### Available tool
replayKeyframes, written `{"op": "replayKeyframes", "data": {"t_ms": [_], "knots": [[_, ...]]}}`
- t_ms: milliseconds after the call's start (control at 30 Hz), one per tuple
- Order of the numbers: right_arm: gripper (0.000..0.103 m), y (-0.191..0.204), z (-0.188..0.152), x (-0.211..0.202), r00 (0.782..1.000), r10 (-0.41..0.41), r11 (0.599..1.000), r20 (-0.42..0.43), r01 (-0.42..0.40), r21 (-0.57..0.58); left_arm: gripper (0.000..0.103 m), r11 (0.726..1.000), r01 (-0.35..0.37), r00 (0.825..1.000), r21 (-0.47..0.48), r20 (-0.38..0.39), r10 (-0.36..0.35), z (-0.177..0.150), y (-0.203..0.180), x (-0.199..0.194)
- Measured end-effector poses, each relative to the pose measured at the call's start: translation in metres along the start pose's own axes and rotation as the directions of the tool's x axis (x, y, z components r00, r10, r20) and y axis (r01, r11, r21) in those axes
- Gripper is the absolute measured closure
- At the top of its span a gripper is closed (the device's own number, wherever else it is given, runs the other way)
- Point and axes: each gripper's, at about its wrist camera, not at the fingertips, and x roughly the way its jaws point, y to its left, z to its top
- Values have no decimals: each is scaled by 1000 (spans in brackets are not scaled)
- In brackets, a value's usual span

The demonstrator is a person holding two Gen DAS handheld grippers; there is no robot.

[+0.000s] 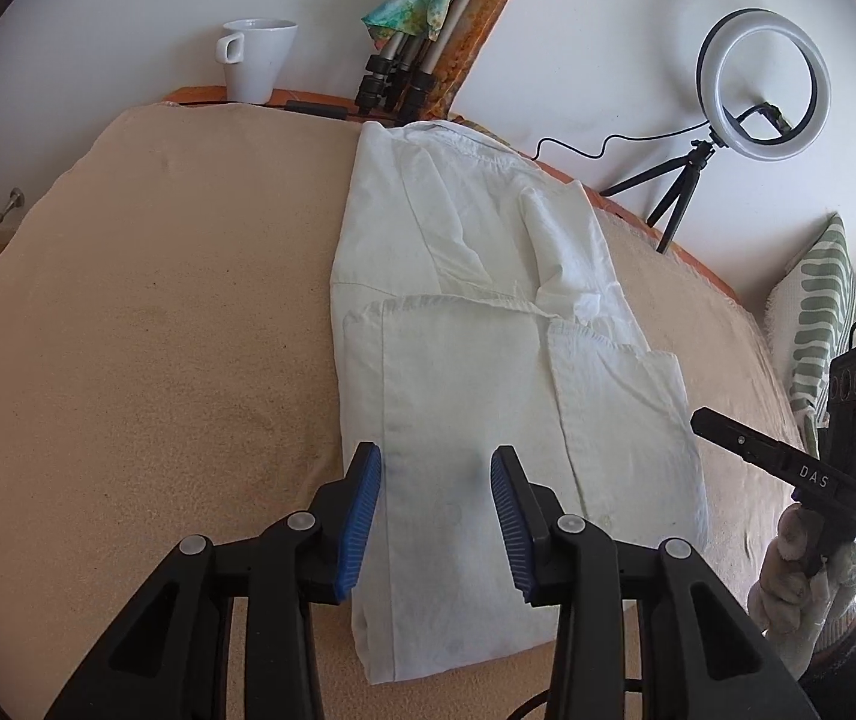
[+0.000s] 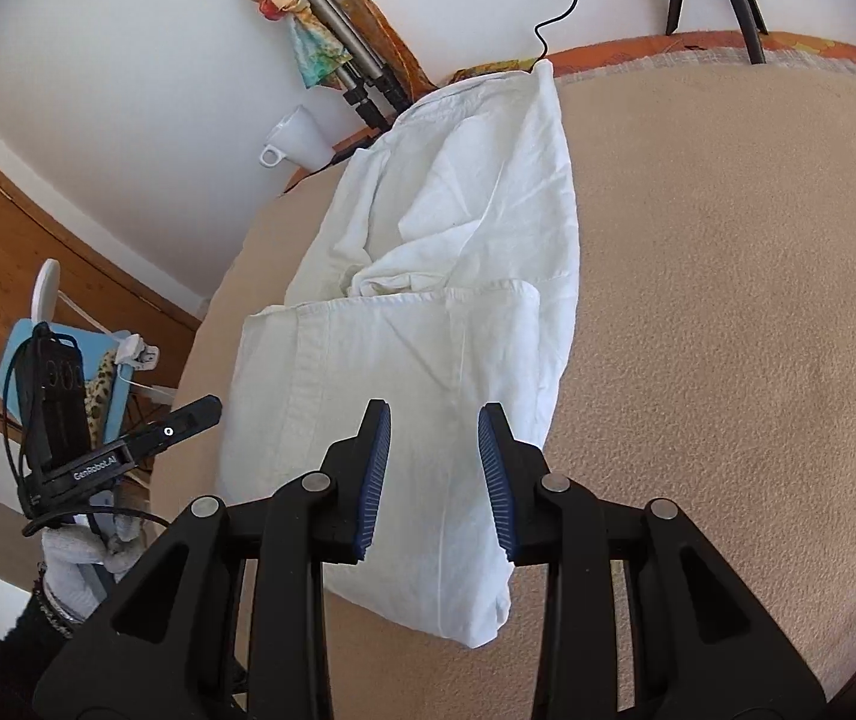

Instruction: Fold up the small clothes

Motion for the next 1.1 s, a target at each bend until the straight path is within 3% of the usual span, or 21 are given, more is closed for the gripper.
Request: {"op": "replayKeyframes", "data": {"t_ms": [67,300,333,433,533,667,767,833,1100], "knots": [[70,-3,2,1,995,-98,995,25,98,-15,65,1000,0,1000,10,-1,0,4,2,4],[73,-15,4,19,992,-116,993,-56,115,-22,65,998,-29,997,55,-65,33,19,12,35],[77,-15,4,23,990,-126,992,-69,124,-30,65,998,-28,997,64,-65,32,21,11,36],[77,-11,5,25,984,-156,986,-90,151,-67,65,998,-5,999,63,-44,7,33,11,31],[76,-13,15,15,992,-110,993,-67,108,-46,63,999,26,1000,38,-6,-26,54,14,24],[73,-20,36,2,999,-50,999,-19,50,7,62,998,-6,999,56,45,3,83,18,25],[64,-24,53,-1,999,-38,999,11,38,13,60,999,-6,999,49,40,4,101,24,36],[64,-27,64,1,999,-43,999,28,43,4,55,999,-13,1000,52,28,12,112,27,46],[64,-43,116,34,999,-28,1000,24,28,-2,55,1000,-20,1000,-8,1,20,148,45,86]]}}
